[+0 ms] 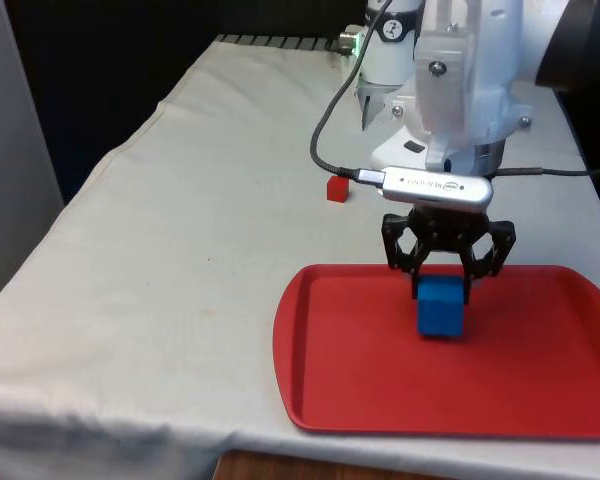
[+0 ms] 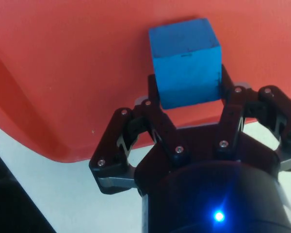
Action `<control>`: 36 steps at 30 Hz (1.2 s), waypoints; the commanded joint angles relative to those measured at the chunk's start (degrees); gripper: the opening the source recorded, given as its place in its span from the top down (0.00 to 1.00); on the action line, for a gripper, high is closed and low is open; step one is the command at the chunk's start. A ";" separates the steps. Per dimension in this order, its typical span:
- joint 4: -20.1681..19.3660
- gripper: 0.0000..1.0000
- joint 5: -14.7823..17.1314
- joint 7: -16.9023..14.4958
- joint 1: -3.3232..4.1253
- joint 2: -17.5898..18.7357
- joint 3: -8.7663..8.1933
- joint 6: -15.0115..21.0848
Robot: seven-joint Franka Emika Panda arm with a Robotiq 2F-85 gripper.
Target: Pick up the largest block and place it onto the tray.
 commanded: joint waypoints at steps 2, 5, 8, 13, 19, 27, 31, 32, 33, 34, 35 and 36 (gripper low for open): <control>0.06 1.00 0.00 0.00 0.00 0.06 0.00 0.06; 0.40 1.00 0.17 0.23 -0.11 0.40 0.29 0.00; 0.34 1.00 0.11 0.17 -0.11 0.57 0.40 0.17; 0.29 1.00 0.06 0.11 -0.06 0.46 0.34 0.17; 0.17 0.74 0.06 0.06 -0.06 0.46 0.34 0.17; 0.17 0.00 0.00 0.00 -0.06 0.40 0.34 0.17; 0.17 0.00 0.00 0.00 -0.06 0.40 0.34 0.17; 0.17 0.00 0.00 0.00 -0.06 0.40 0.34 0.17; 0.17 0.00 0.00 0.00 -0.06 0.40 0.34 0.17; 0.11 0.00 -0.11 0.06 0.06 0.06 0.23 -0.17; 0.17 0.00 -0.23 0.11 0.11 -0.34 0.06 -0.46; 0.17 0.00 -0.29 0.17 0.17 -0.63 -0.06 -0.74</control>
